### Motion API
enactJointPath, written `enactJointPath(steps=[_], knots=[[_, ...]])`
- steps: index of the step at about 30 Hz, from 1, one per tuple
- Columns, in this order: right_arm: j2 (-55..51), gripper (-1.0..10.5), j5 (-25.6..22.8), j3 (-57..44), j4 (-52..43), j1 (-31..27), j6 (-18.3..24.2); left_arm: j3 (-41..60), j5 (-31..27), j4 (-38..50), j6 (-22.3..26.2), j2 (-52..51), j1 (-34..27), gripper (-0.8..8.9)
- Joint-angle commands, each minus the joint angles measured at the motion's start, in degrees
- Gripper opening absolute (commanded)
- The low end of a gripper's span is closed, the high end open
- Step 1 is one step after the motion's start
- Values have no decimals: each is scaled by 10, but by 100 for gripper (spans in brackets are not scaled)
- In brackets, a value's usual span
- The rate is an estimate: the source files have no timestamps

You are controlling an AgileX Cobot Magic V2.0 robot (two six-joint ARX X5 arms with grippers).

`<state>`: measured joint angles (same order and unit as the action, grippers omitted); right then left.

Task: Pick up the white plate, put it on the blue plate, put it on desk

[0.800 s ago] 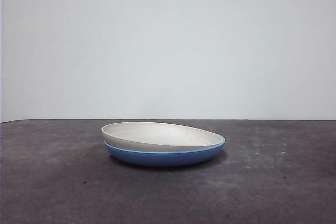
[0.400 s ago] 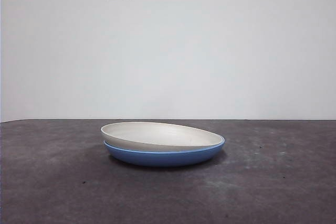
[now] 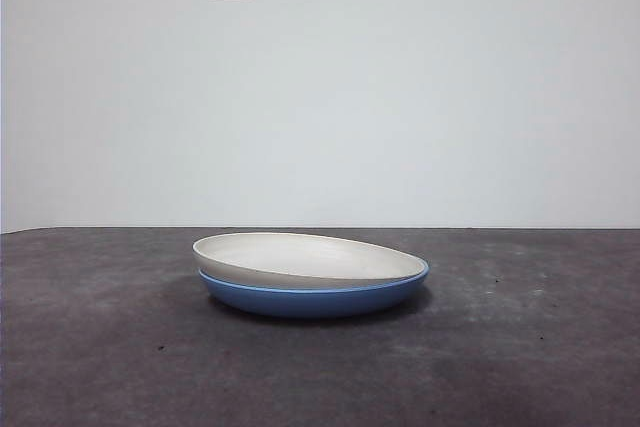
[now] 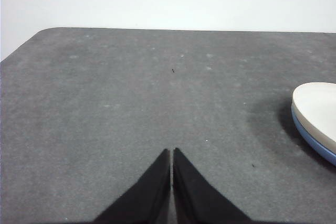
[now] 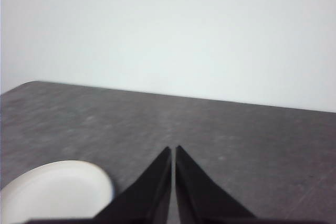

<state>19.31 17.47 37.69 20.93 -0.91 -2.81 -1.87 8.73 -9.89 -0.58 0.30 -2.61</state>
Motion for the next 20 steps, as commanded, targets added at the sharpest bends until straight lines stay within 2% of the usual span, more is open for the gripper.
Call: enactJointPath(steps=[1,8,16,20], knots=[[-45,8,-12,-75,-87,-1,0,12,-2,-4,-1,-1,-2,9],[-122,8,-16,-224,-218,0,-16,12,-2,-4,-1,-1,-2,9],[-167,8,-72,-320,-226,0,-40,12,-2,-4,-1,-1,-2,9],[-180,8,-75,-348,-226,0,-43,12,-2,-4,-1,-1,-2,9]])
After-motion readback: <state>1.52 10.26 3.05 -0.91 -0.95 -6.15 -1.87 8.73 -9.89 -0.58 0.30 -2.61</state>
